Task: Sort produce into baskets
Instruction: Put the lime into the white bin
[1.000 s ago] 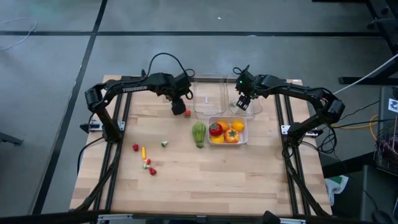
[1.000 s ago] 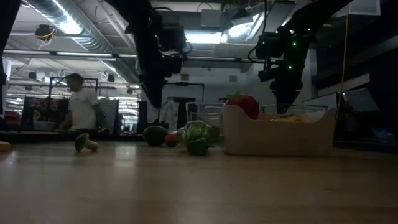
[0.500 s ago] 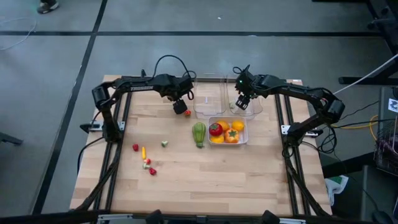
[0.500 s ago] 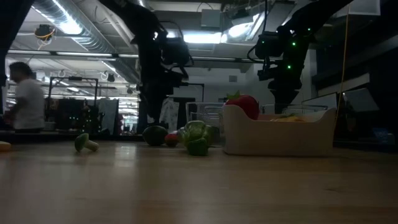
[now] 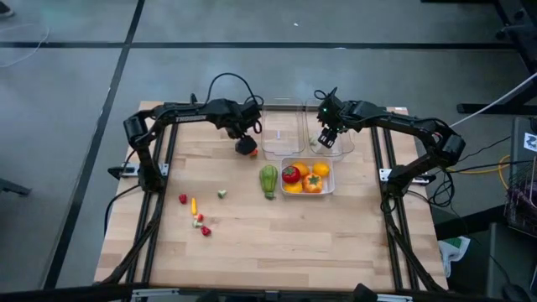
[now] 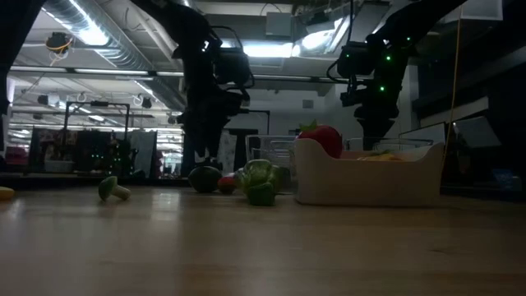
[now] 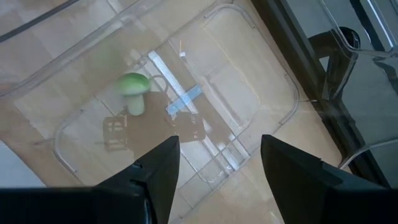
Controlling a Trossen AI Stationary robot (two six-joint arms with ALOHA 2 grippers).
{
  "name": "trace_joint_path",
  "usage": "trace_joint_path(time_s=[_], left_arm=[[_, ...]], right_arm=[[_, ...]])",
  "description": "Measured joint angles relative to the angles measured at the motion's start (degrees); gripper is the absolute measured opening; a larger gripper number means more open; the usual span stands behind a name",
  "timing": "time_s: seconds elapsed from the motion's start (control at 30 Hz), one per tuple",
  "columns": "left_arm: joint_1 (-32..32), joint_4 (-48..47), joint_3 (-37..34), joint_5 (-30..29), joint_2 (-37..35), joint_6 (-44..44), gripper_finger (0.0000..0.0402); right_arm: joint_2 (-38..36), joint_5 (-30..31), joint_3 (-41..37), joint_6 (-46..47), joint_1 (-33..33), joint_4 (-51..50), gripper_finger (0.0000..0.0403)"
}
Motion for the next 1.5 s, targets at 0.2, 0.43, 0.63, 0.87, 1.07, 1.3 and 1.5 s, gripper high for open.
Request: trace_joint_path(time_s=[0.2, 0.43, 0.63, 0.87, 1.07, 1.3, 1.5], left_arm=[[0.65, -0.23, 0.0, 0.41, 0.0, -3.69, 0.0271], [1.06, 1.63, -2.33, 0.39, 0.02, -3.65, 0.0271], [1.03, 6.98, -6.02, 1.19, 0.04, -3.63, 0.0272], [1.05, 11.37, -9.29, 2.21, 0.04, -3.63, 0.0272], [1.05, 13.67, -10.59, 2.71, 0.04, -2.04, 0.0272], [1.03, 17.15, -12.46, 2.92, 0.48, -1.27, 0.0267], [1.03, 17.05, -12.46, 2.9, 0.48, -1.25, 0.0223]], right_arm=[[0.0, 0.0, 0.0, 0.0, 0.0, 0.0, 0.0223], [0.0, 0.0, 0.0, 0.0, 0.0, -0.04, 0.0223], [0.0, 0.0, 0.0, 0.0, 0.0, -0.06, 0.0223], [0.0, 0.0, 0.0, 0.0, 0.0, -0.04, 0.0223], [0.0, 0.01, 0.0, 0.0, 0.0, -0.04, 0.0223], [-0.01, 0.02, 0.0, 0.0, -0.01, -0.04, 0.0223], [-0.02, 0.0, 0.0, 0.0, -0.02, -0.04, 0.0223]])
